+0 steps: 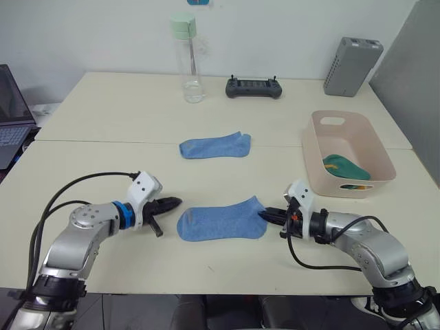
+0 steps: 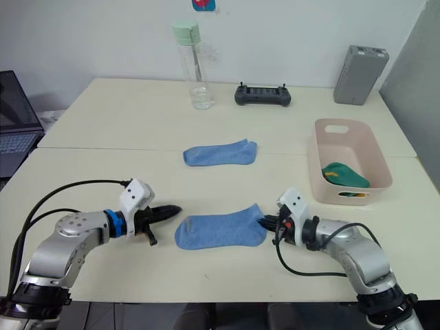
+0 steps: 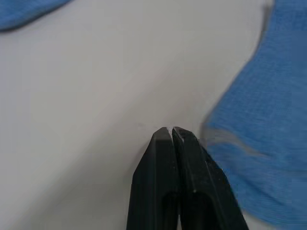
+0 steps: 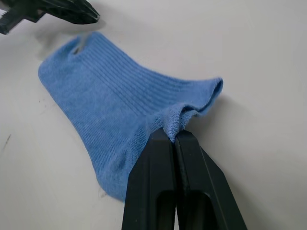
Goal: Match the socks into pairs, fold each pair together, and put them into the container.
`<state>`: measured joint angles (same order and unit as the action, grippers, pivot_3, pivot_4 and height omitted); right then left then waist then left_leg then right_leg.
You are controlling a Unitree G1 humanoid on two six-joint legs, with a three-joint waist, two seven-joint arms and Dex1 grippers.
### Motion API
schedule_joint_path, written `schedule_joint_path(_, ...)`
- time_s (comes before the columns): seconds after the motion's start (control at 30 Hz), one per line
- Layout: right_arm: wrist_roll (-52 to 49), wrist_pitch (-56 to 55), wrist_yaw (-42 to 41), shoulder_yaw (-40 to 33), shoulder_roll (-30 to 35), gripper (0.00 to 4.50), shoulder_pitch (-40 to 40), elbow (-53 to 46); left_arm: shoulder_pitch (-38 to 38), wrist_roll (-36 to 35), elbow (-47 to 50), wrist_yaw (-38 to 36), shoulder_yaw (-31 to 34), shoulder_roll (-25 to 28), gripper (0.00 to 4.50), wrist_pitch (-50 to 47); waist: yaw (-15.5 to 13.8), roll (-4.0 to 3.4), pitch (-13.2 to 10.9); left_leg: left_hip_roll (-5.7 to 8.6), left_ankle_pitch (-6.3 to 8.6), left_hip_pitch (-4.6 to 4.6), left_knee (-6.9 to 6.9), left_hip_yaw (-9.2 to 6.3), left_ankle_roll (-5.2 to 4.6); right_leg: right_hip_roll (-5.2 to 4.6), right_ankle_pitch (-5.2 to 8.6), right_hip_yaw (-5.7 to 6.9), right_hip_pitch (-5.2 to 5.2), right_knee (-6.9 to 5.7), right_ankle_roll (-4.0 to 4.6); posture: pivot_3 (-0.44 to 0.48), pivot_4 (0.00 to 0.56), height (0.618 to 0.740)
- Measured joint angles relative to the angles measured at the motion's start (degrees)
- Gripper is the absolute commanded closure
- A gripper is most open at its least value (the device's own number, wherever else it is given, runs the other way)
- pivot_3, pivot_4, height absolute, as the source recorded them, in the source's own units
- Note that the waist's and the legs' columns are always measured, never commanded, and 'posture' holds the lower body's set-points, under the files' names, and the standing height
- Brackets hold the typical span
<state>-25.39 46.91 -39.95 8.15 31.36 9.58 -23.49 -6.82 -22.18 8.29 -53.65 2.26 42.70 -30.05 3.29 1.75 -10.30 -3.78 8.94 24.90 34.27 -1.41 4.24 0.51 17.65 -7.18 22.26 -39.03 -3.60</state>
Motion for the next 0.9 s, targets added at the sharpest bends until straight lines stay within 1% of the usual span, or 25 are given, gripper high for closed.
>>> schedule_joint_path(0.1,-0.32,0.0,0.0,-0.28,0.28,4.5,-0.05,-0.46,1.19,-0.65,1.88,-0.85,0.01,0.84,2.43,-1.0,0.0,0.0,0.0,-0.01,-0.01,-0.03,0.02,0.0,-0.01,0.01,0.09,-0.01,0.0,-0.01,0.02,0.0,0.15,0.74)
schedule_joint_path(0.17,-0.54,0.0,0.0,-0.27,0.35,4.5,-0.05,-0.54,1.69,0.41,2.33,-0.57,-0.28,1.19,1.83,-0.73,0.01,0.0,0.0,0.0,-0.01,-0.05,0.07,0.02,0.0,0.0,0.13,-0.05,-0.02,-0.01,0.09,0.0,0.15,0.74)
schedule_joint_path(0.37,-0.59,0.01,0.03,-0.15,0.24,4.5,0.31,-0.54,2.13,1.48,3.26,-0.5,-1.31,1.21,1.83,-0.78,0.0,0.01,0.01,0.0,-0.01,-0.04,0.13,0.04,0.0,-0.01,0.13,-0.07,-0.03,0.0,0.08,0.0,0.15,0.74)
schedule_joint_path(0.5,-0.59,0.01,0.03,-0.06,0.06,4.5,0.93,-0.54,2.12,5.52,4.1,0.41,-3.62,1.61,1.83,2.37,-0.11,0.01,0.02,0.01,0.0,-0.05,0.12,0.02,0.0,-0.01,0.12,-0.05,-0.05,0.0,0.08,0.0,0.15,0.74)
schedule_joint_path(0.6,-0.59,0.01,0.03,-0.06,0.02,4.5,1.12,-0.54,2.26,5.91,4.18,0.52,-4.04,1.5,2.42,3.19,-0.18,0.01,0.02,0.03,0.0,-0.05,0.13,0.04,0.0,-0.02,0.14,-0.08,-0.07,0.01,0.1,0.0,0.15,0.74)
schedule_joint_path(0.83,-0.59,0.01,0.02,-0.06,0.02,4.5,1.01,-0.54,2.24,4.33,4.4,0.44,-4.03,0.54,4.47,2.08,-0.13,0.01,0.02,0.02,-0.01,-0.05,0.14,0.03,0.0,-0.02,0.13,-0.07,-0.06,0.01,0.09,0.0,0.15,0.74)
schedule_joint_path(0.9,-0.59,0.01,0.08,-0.06,-0.1,4.5,0.97,-0.54,1.54,4.13,3.84,0.49,-3.98,0.44,4.47,1.52,-0.13,0.01,0.02,0.02,-0.01,-0.05,0.15,0.02,-0.01,-0.02,0.13,-0.06,-0.06,0.01,0.08,0.0,0.15,0.74)
